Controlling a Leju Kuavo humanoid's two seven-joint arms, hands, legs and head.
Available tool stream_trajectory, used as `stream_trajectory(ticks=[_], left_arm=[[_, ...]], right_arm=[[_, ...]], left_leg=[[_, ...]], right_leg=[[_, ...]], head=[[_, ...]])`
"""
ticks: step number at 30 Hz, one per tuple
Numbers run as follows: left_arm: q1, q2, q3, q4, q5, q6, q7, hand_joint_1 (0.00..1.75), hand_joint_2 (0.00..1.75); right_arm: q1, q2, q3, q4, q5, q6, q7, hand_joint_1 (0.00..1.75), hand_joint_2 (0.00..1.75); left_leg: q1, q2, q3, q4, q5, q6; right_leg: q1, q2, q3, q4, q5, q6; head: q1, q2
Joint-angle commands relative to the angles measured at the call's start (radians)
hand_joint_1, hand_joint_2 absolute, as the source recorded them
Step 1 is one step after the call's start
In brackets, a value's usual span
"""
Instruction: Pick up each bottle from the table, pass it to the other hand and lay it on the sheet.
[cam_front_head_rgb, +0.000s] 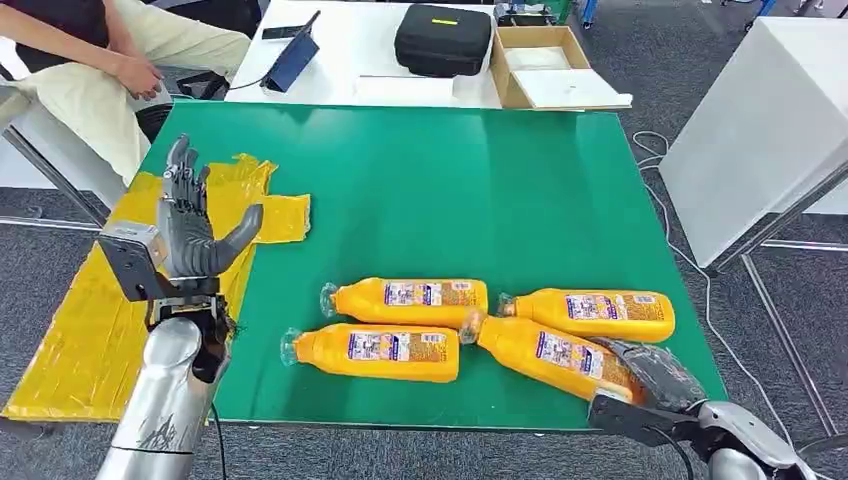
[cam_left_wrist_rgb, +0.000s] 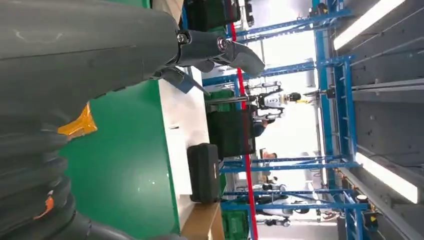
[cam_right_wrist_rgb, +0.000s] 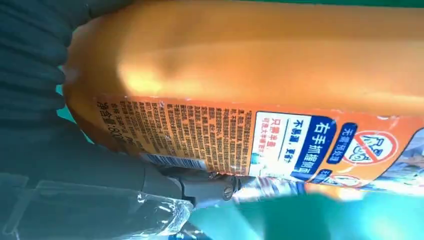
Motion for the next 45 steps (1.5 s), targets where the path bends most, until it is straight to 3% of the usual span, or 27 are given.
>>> stream_trajectory(ticks=[1, 5, 7, 11, 19, 22, 23, 30, 33, 35, 36, 37, 38, 43, 44, 45], left_arm=[[-0.001, 0.015, 0.018, 0.057, 0.024, -0.006, 0.019, 0.0, 1.75], [0.009, -0.004, 0.019, 0.046, 0.015, -0.015, 0.036, 0.0, 1.75], [0.01, -0.011, 0.004, 0.043, 0.007, -0.025, 0.046, 0.0, 1.75], [0.001, -0.014, -0.046, 0.051, -0.003, -0.045, 0.064, 0.0, 1.75], [-0.001, -0.004, -0.068, 0.051, 0.014, -0.075, 0.081, 0.0, 1.75], [-0.063, -0.012, -0.136, 0.068, 0.007, -0.121, 0.097, 0.0, 1.75], [-0.09, -0.02, -0.16, 0.071, 0.025, -0.156, 0.115, 0.0, 1.75], [-0.243, -0.063, -0.31, 0.173, 0.124, -0.25, 0.187, 0.0, 1.75], [-0.245, -0.066, -0.314, 0.171, 0.126, -0.247, 0.191, 0.0, 1.75], [-0.265, -0.074, -0.349, 0.177, 0.116, -0.251, 0.207, 0.0, 1.75], [-0.27, -0.08, -0.356, 0.182, 0.113, -0.247, 0.213, 0.0, 1.75], [-0.274, -0.086, -0.36, 0.184, 0.112, -0.243, 0.216, 0.0, 1.75], [-0.274, -0.086, -0.36, 0.184, 0.112, -0.243, 0.216, 0.0, 1.75], [-0.273, -0.08, -0.36, 0.185, 0.113, -0.245, 0.216, 0.0, 1.75], [-0.273, -0.08, -0.36, 0.185, 0.113, -0.245, 0.216, 0.0, 1.75], [-0.273, -0.08, -0.36, 0.185, 0.113, -0.245, 0.216, 0.0, 1.75]], right_arm=[[0.04, 0.071, -0.132, -0.214, -0.027, -0.008, -0.023, 1.75, 1.75], [0.011, 0.173, -0.174, -0.197, -0.023, -0.065, -0.034, 1.75, 1.75], [-0.029, 0.25, -0.181, -0.153, -0.045, -0.125, -0.034, 1.75, 1.75], [-0.091, 0.349, -0.165, -0.06, -0.11, -0.245, -0.003, 1.75, 1.75], [-0.106, 0.365, -0.145, -0.037, -0.094, -0.296, 0.017, 1.75, 1.75], [-0.196, 0.47, -0.115, 0.07, -0.078, -0.38, -0.002, 1.75, 1.75], [-0.238, 0.509, -0.106, 0.105, -0.097, -0.409, -0.017, 1.75, 1.75], [-0.434, 0.62, -0.014, 0.326, -0.171, -0.616, -0.102, 1.75, 1.75], [-0.441, 0.623, -0.01, 0.335, -0.171, -0.62, -0.101, 1.75, 1.75], [-0.476, 0.645, 0.014, 0.388, -0.077, -0.766, -0.124, 1.75, 1.75], [-0.486, 0.653, 0.018, 0.403, -0.075, -0.772, -0.122, 1.75, 1.75], [-0.492, 0.66, 0.021, 0.409, -0.074, -0.776, -0.12, 1.75, 1.75], [-0.492, 0.66, 0.021, 0.409, -0.074, -0.776, -0.12, 1.75, 1.75], [-0.493, 0.657, 0.022, 0.414, -0.075, -0.779, -0.121, 1.75, 1.75], [-0.493, 0.657, 0.022, 0.414, -0.075, -0.779, -0.121, 1.75, 1.75], [-0.493, 0.657, 0.022, 0.414, -0.075, -0.779, -0.121, 1.75, 1.75]], left_leg=[[0.001, 0.001, 0.006, -0.001, -0.003, -0.005], [0.001, 0.002, 0.005, -0.001, -0.002, -0.004], [0.002, 0.002, 0.01, -0.002, -0.003, -0.007], [0.002, 0.003, 0.006, -0.002, -0.002, -0.005], [0.002, 0.001, 0.007, -0.001, -0.002, -0.005], [0.003, 0.003, 0.011, -0.002, -0.003, -0.007], [0.003, 0.003, 0.003, 0.0, -0.001, -0.004], [0.002, 0.002, 0.003, 0.0, 0.002, -0.005], [0.003, 0.004, 0.006, 0.0, 0.002, -0.006], [0.002, 0.003, 0.005, 0.0, 0.002, -0.005], [0.002, 0.002, 0.002, 0.0, 0.003, -0.003], [0.003, 0.003, 0.01, -0.001, 0.001, -0.008], [0.002, 0.001, 0.004, 0.0, 0.003, -0.004], [0.001, 0.001, 0.002, 0.0, 0.004, -0.003], [0.002, 0.002, 0.008, -0.001, 0.001, -0.006], [0.001, 0.001, 0.003, 0.0, 0.003, -0.004]], right_leg=[[0.001, 0.0, 0.006, -0.001, -0.003, -0.004], [0.001, 0.001, 0.005, -0.002, -0.001, -0.003], [0.002, 0.001, 0.01, -0.003, -0.002, -0.005], [0.003, 0.002, 0.006, -0.003, 0.0, -0.004], [0.002, 0.0, 0.007, -0.002, -0.002, -0.004], [0.003, 0.001, 0.011, -0.003, -0.002, -0.005], [0.002, 0.002, 0.004, -0.002, 0.0, -0.003], [0.002, 0.001, 0.003, 0.0, 0.001, -0.004], [0.003, 0.002, 0.005, -0.001, 0.002, -0.007], [0.002, 0.001, 0.005, 0.0, 0.002, -0.006], [0.002, 0.001, 0.002, 0.0, 0.002, -0.005], [0.003, 0.0, 0.009, -0.001, 0.0, -0.008], [0.002, 0.0, 0.004, 0.0, 0.001, -0.006], [0.001, 0.0, 0.002, 0.0, 0.002, -0.005], [0.002, 0.0, 0.008, 0.0, 0.0, -0.007], [0.001, -0.001, 0.003, 0.001, 0.001, -0.005]], head=[[0.0, 0.0], [0.0, 0.0], [0.0, 0.0], [0.0, 0.0], [0.0, 0.0], [0.0, 0.0], [0.0, 0.0], [0.0, 0.0], [0.0, 0.0], [0.0, 0.0], [0.0, 0.0], [0.0, 0.0], [0.0, 0.0], [0.0, 0.0], [0.0, 0.0], [0.0, 0.0]])
